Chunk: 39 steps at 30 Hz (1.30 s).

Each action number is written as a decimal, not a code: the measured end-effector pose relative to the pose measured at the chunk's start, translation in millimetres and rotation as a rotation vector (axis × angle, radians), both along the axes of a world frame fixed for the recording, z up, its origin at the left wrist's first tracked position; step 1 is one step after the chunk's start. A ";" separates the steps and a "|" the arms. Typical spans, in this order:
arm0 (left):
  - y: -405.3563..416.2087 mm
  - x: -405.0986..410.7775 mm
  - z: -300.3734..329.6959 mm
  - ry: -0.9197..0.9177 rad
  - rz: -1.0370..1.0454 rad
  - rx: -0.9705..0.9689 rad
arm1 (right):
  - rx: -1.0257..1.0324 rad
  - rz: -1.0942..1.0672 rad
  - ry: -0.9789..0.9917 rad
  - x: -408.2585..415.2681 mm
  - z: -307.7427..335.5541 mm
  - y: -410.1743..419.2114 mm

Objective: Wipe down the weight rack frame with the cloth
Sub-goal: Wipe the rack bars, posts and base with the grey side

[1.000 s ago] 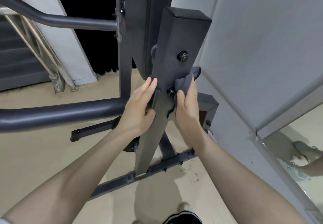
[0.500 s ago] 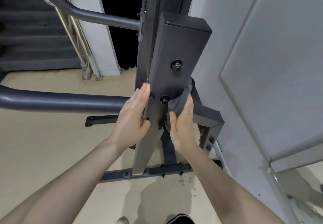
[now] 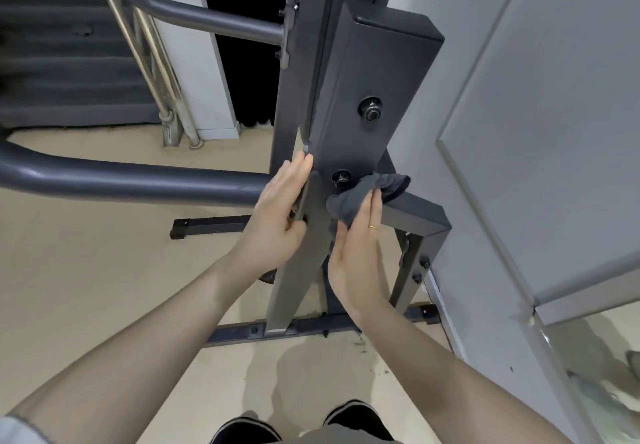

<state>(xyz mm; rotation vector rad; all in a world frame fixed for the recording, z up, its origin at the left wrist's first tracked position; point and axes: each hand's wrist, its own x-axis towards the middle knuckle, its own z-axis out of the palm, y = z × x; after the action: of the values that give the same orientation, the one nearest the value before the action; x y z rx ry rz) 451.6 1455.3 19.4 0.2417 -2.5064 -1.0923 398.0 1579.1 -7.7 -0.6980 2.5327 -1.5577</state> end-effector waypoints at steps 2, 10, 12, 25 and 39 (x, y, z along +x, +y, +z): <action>0.0 9.3 -3.5 -0.019 -0.056 0.060 | -0.008 -0.057 0.022 16.9 -7.6 -13.4; -23.9 43.2 -16.6 -0.044 -0.099 0.335 | 0.038 -0.071 0.075 48.9 -30.4 -67.2; -38.1 58.2 -24.7 -0.054 -0.111 0.309 | 0.095 -0.188 0.246 31.4 -35.1 -59.0; -64.1 46.0 -85.2 -0.340 -0.091 0.704 | 0.254 -0.330 0.554 18.3 -56.6 -64.0; -40.9 12.4 -96.2 -0.424 -0.060 0.896 | 0.495 -0.269 0.866 -1.4 -92.0 -49.1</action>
<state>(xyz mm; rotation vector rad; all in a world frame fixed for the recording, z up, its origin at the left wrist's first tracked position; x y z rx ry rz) 464.0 1414.4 -76.8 0.6982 -2.1589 -2.3343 396.6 1530.0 -99.6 -1.1686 3.5454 -0.6302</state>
